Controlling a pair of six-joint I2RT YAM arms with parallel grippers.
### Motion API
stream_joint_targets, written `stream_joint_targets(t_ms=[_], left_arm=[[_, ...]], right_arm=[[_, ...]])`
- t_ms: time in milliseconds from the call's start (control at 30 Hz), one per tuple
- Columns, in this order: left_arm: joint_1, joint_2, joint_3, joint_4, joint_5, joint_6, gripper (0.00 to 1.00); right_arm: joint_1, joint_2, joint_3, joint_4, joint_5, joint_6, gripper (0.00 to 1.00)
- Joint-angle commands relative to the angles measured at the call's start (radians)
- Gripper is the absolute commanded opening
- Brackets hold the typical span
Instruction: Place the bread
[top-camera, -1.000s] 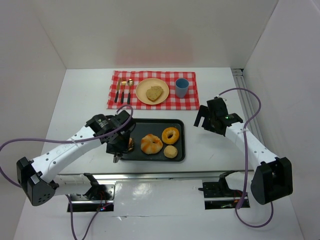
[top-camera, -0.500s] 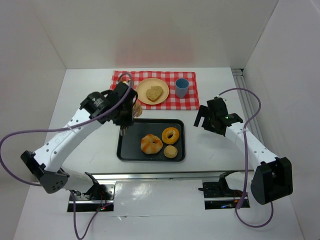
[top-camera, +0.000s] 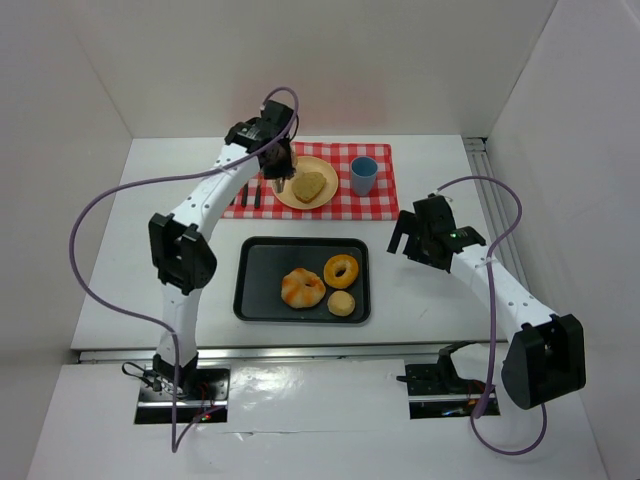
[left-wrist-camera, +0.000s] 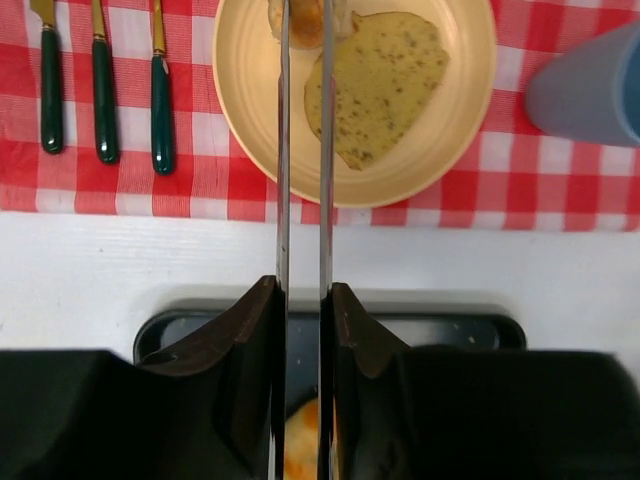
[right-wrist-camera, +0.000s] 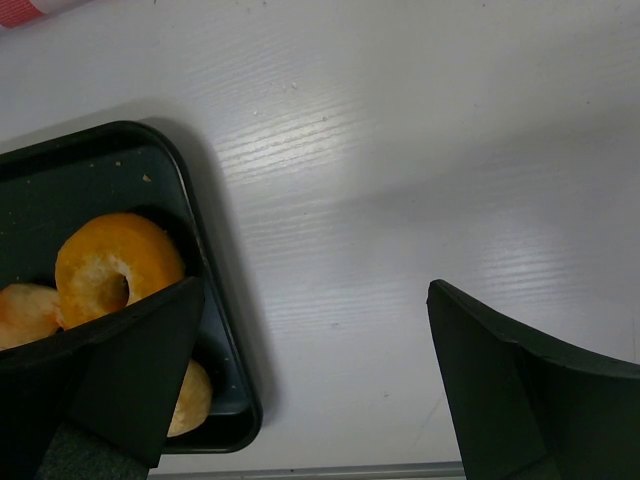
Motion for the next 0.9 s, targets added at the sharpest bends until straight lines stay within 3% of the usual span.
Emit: stream_joint_targets(t_ms=[0,67,233,333,633,733,867], left_arm=[[0.006,0.041,0.065,0.049,0.023,0.034,0.36],[0.029,0.079,0.065,0.058,0.047,0.034,0.39],[0.038,0.088,0.010,0.058,0.066,0.034,0.59],[0.038,0.047,-0.008,0.069,0.066,0.034,0.62],[0.003,-0.149,-0.039,0.069,0.052,0.043,0.64],[-0.038,-0.257,-0.117,0.060,0.038,0.062,0.64],[-0.107,-0.418,-0.385,0.092,0.078,0.109,0.62]], right_arm=[[0.014,-0.020,0.030,0.016,0.003,0.013,1.00],[0.014,-0.029,0.020,0.016,0.003,0.013,1.00],[0.014,-0.029,0.020,0.007,0.023,0.013,1.00],[0.014,-0.029,0.020,0.007,0.023,0.013,1.00],[0.014,-0.038,0.020,0.007,0.014,0.013,1.00],[0.014,-0.038,0.030,-0.003,0.014,0.013,1.00],[0.014,-0.057,0.030,-0.003,0.023,0.013,1.00]])
